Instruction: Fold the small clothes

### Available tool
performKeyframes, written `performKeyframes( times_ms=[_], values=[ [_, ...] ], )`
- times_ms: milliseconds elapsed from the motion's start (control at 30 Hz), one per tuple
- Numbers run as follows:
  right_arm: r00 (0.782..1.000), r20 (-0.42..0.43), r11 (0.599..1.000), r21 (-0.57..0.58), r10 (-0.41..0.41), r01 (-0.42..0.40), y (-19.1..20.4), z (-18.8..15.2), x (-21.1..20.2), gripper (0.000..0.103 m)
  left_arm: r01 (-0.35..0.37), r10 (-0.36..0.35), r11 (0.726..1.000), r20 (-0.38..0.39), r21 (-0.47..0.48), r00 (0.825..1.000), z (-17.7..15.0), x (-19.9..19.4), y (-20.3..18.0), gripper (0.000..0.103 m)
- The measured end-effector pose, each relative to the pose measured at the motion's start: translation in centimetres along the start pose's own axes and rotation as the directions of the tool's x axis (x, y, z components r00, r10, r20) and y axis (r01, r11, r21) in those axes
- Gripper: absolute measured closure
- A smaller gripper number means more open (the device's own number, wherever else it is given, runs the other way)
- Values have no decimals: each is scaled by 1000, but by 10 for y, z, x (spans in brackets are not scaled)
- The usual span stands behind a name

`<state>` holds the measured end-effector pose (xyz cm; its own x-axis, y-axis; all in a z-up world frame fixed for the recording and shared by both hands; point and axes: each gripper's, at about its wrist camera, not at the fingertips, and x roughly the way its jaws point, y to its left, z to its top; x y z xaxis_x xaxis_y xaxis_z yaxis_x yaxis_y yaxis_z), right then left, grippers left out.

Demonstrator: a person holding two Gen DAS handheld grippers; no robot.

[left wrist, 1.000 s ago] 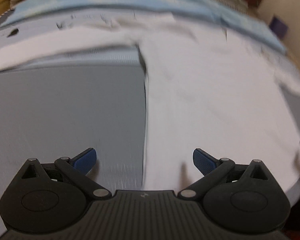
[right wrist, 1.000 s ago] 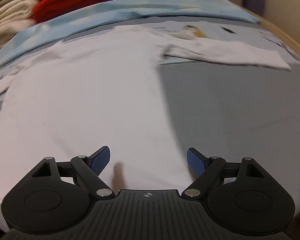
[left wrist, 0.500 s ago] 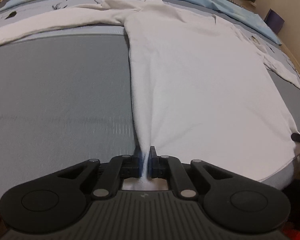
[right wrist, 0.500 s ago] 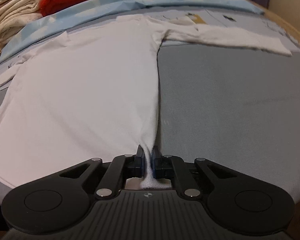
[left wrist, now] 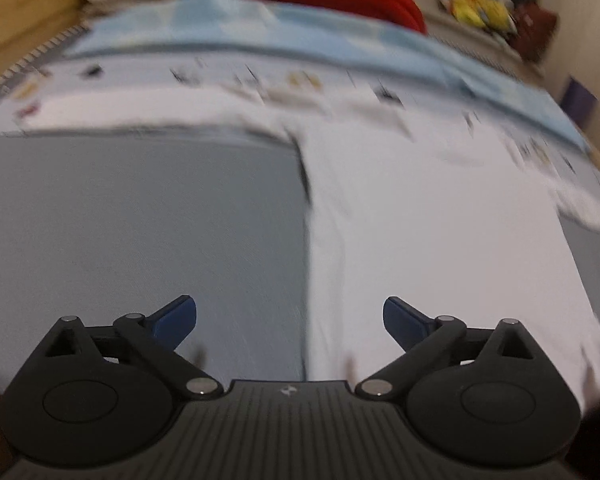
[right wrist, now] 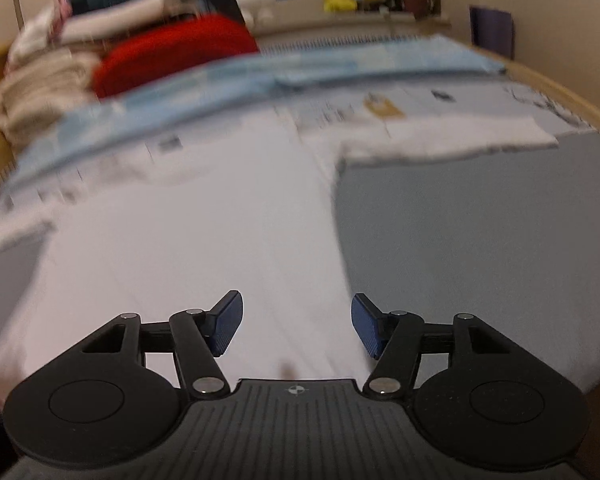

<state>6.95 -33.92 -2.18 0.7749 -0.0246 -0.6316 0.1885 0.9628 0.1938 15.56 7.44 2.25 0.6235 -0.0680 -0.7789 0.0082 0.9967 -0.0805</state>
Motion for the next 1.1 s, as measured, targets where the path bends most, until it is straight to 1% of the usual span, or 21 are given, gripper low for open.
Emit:
performKeyframes(
  times_ms=[67,133,200,267,333,367,467,567,633,667,700,733,767,800,867,900,967,1000,1033,1067,1100],
  values=[
    [999,31,999,10,36,-36,13,18,6,37,-56,55,998,45,13,997,17,0,-5,1],
    [997,46,998,-2,57,-57,30,35,21,36,-104,99,993,87,56,991,30,5,-11,0],
    [996,56,998,-14,69,-69,46,49,39,36,-137,127,986,101,98,987,46,16,-20,0],
    [994,72,997,-19,81,-80,57,58,56,36,-151,139,982,105,116,985,51,21,-21,0],
    [993,86,996,-22,84,-82,60,57,68,36,-144,134,983,90,117,987,53,33,-20,0],
    [993,81,997,-21,82,-81,60,54,74,36,-139,130,984,78,116,988,53,39,-20,0],
    [997,4,997,-34,74,-74,64,46,91,36,-118,113,987,50,111,992,55,52,-17,0],
    [998,-11,997,-44,68,-69,70,46,102,36,-102,96,988,54,118,994,64,62,-20,0],
    [998,-17,998,-45,52,-53,71,47,107,36,-101,98,989,32,111,995,73,74,-15,0],
    [999,-22,998,-41,48,-49,72,47,108,36,-111,110,989,15,99,994,81,84,-9,0],
    [999,-29,999,-34,42,-43,71,47,110,36,-153,154,986,-18,68,988,93,100,3,0],
    [999,-33,999,-24,38,-39,71,48,112,36,-207,208,978,-53,24,977,104,115,18,0],
    [999,-37,999,-19,40,-41,70,48,113,36,-277,272,960,-92,-46,958,117,134,41,0],
    [998,-38,999,-21,43,-44,70,48,112,36,-323,312,941,-108,-103,944,127,148,63,0],
    [998,-35,998,-36,43,-45,72,47,113,36,-386,366,896,-126,-220,922,144,169,110,1],
    [999,-36,998,-48,40,-41,73,46,114,36,-392,375,872,-116,-294,920,150,175,135,1],
    [998,-47,998,-63,29,-32,74,45,118,36,-362,361,824,-89,-436,928,156,181,185,1],
    [998,-57,997,-66,27,-31,74,44,121,36,-338,349,795,-76,-504,934,156,183,210,1],
    [997,-70,997,-68,26,-31,73,43,124,36,-331,353,764,-70,-554,933,156,184,229,1],
    [996,-84,997,-70,19,-25,73,42,127,36,-339,380,720,-65,-606,923,155,185,250,1],
    [995,-97,997,-70,11,-18,73,41,131,36,-345,400,690,-62,-636,915,154,186,264,1]
  ],
)
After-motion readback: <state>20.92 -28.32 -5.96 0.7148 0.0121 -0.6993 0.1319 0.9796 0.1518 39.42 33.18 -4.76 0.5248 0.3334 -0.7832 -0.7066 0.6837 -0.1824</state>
